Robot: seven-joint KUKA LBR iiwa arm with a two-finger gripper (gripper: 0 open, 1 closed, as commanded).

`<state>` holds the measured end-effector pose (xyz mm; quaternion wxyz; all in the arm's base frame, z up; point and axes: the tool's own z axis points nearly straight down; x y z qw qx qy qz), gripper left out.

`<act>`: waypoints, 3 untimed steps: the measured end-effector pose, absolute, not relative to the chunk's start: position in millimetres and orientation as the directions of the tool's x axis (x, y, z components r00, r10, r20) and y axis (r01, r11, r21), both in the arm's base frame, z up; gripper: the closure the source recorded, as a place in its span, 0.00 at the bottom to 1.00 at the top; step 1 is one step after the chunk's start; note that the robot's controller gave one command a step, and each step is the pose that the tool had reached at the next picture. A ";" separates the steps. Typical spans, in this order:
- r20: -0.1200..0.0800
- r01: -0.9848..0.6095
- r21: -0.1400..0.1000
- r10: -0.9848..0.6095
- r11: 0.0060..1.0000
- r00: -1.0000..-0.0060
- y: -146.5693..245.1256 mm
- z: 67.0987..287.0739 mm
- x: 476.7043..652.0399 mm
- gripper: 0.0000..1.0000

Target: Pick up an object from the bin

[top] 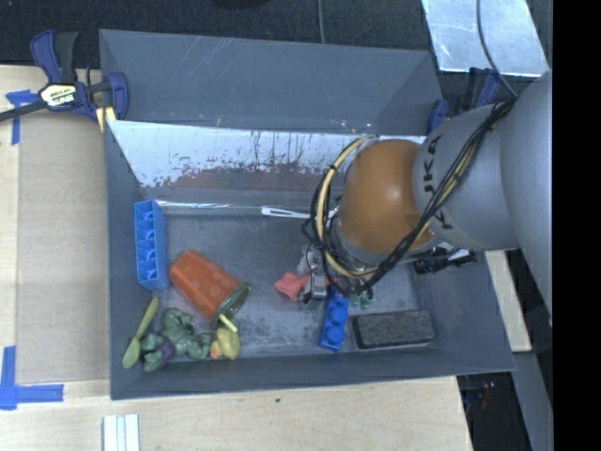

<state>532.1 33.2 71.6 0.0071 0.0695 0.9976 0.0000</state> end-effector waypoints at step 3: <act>-0.015 0.140 0.001 0.140 0.990 -0.990 25.2 199.2 516.1 1.00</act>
Offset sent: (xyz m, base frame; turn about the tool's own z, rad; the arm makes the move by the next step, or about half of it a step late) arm -0.0347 0.0120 0.1511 -0.0167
